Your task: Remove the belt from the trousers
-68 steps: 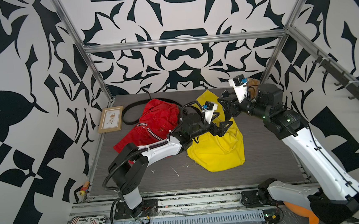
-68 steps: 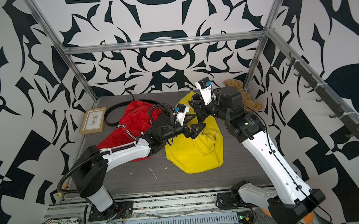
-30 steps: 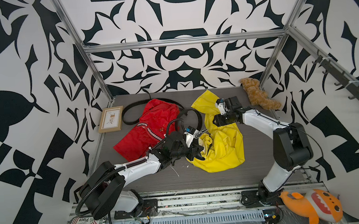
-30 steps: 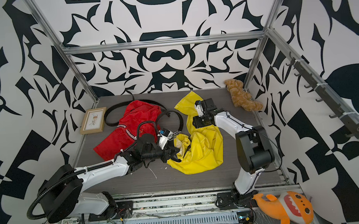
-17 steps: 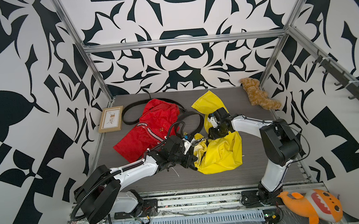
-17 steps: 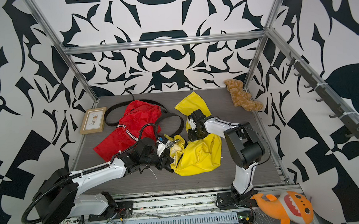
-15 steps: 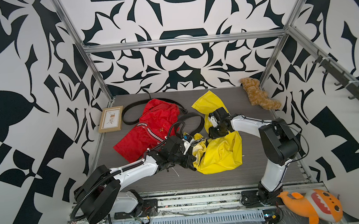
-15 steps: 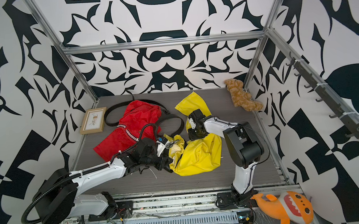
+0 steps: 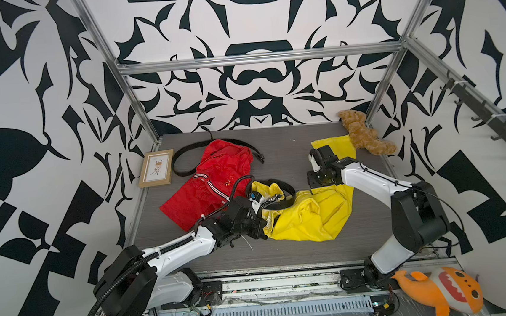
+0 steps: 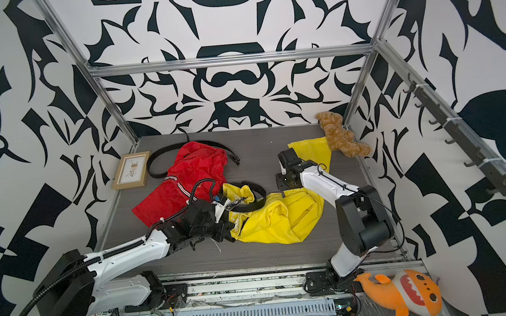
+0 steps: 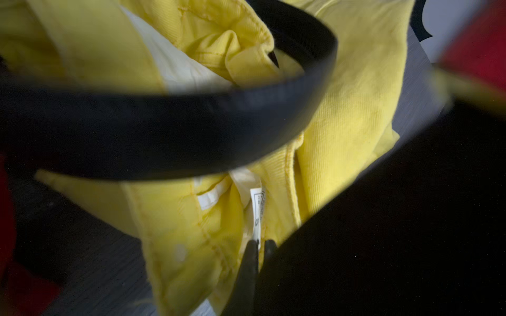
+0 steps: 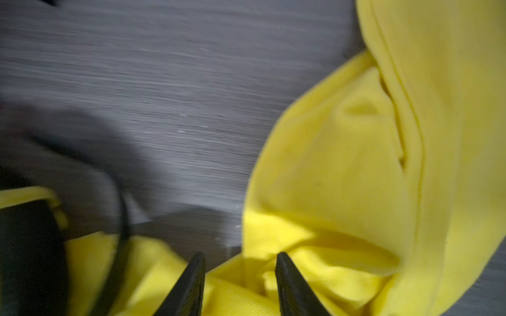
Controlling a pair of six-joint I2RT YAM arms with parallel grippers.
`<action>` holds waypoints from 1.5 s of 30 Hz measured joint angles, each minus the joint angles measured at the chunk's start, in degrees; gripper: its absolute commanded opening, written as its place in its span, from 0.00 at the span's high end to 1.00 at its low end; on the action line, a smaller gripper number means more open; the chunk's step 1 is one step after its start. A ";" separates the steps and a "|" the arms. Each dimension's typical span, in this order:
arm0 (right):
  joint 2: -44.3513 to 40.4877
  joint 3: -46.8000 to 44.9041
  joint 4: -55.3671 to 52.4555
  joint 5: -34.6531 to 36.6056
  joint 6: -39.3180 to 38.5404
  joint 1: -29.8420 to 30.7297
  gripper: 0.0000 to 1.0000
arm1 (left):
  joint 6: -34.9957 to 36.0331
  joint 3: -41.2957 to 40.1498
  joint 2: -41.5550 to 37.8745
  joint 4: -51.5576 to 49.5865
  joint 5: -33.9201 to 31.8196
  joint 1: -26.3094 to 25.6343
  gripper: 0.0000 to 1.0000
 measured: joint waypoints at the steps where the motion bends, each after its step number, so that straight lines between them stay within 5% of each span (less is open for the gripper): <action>1: -0.48 1.42 -0.15 -1.09 -0.02 1.84 0.54 | 0.11 0.00 0.04 0.09 0.11 0.00 1.00; 12: 3.85 8.76 -2.58 -5.29 1.29 14.05 0.50 | 0.61 -0.20 -0.39 1.81 1.05 0.00 1.00; 27: 24.92 18.34 -6.49 16.20 -8.52 16.94 0.41 | 0.96 -1.86 -6.01 1.95 -0.72 0.00 1.00; 31: 24.59 19.19 -7.13 21.92 -10.43 14.64 0.41 | 2.97 -1.16 -9.57 -0.39 -2.84 0.04 1.00; 38: 19.67 21.20 -8.87 26.73 -13.31 1.97 0.40 | 9.27 4.70 -18.62 -6.43 -7.93 1.11 1.00; 45: 16.79 21.66 -9.27 29.05 -14.86 -5.09 0.37 | 11.58 6.78 -25.53 -10.75 -12.96 8.26 1.00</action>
